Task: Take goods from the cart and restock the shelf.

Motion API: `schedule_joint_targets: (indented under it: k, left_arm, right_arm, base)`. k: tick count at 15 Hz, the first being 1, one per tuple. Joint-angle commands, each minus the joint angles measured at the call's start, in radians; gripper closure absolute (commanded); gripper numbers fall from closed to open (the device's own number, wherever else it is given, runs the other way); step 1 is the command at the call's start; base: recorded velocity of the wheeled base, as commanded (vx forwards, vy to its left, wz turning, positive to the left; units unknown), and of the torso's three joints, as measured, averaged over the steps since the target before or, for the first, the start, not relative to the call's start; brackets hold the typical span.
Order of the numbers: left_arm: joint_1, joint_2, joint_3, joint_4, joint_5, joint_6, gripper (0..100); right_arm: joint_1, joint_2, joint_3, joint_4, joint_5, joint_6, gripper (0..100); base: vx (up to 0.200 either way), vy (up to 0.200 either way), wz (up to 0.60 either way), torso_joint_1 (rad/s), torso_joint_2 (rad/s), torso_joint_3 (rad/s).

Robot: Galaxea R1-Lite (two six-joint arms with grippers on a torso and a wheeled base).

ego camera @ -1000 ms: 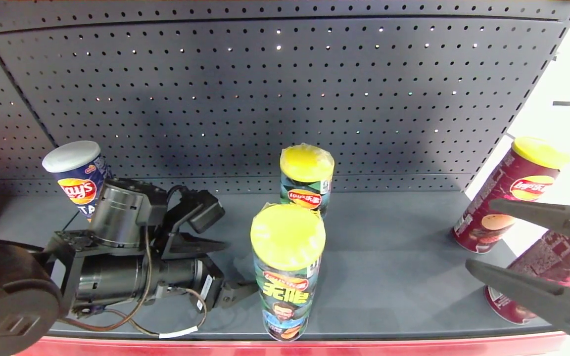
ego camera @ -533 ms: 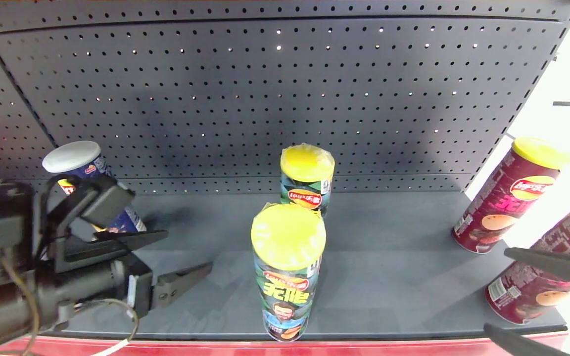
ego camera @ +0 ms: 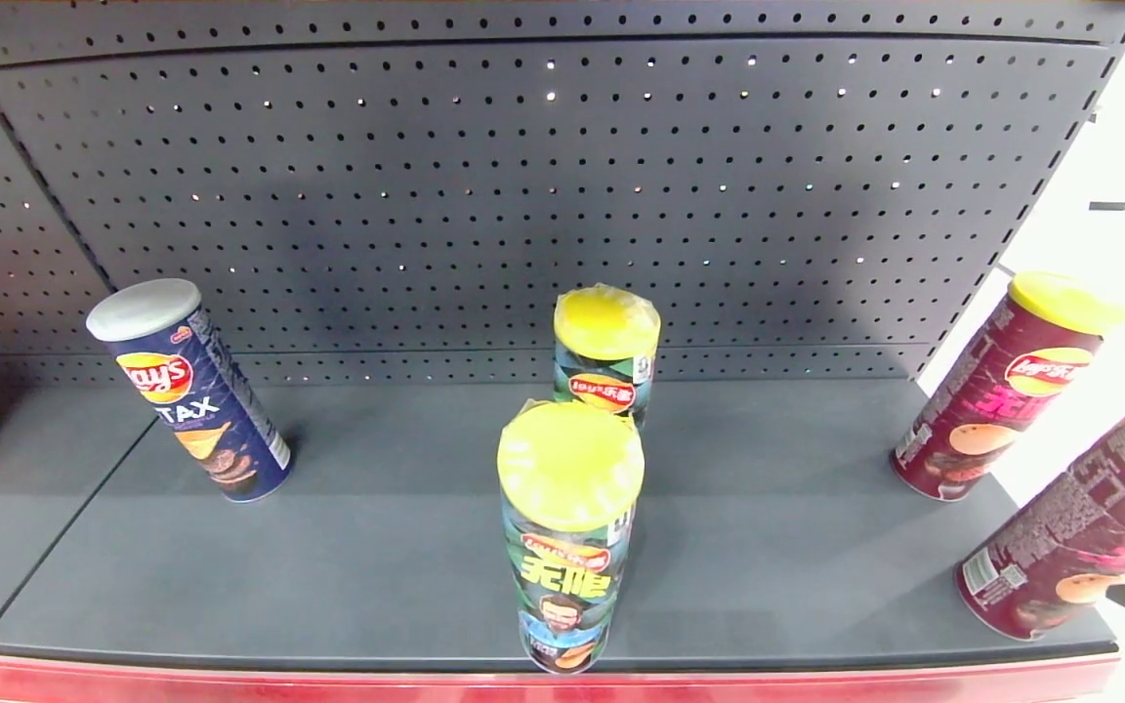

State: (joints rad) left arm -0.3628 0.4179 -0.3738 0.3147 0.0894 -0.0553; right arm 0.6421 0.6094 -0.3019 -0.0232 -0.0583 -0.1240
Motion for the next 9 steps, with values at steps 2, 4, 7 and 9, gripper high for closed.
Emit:
schedule_joint_targets:
  k: [2,4,7,9]
  left_arm:
    - [0.274,-0.307,0.035,0.17,0.027,-0.011,0]
    - [0.318,-0.349,0.067,0.17,0.018,-0.011,0]
    - [0.32,-0.357,0.101,0.155,0.013,-0.023,0]
    - [0.321,-0.357,0.191,0.014,-0.005,-0.06,0]
  right_arm:
    - [-0.07,-0.115,-0.028,0.089,-0.023,0.004,0]
    - [-0.128,-0.118,-0.028,0.092,-0.023,0.007,0]
    - [-0.202,-0.151,-0.017,0.12,-0.023,0.029,0]
    - [-0.306,-0.192,-0.019,0.177,-0.023,0.067,0]
  base:
    - [0.0,0.0,0.0,0.0,0.0,0.0]
    - [0.0,0.0,0.0,0.0,0.0,0.0]
    - [0.0,0.0,0.0,0.0,0.0,0.0]
    - [0.0,0.0,0.0,0.0,0.0,0.0]
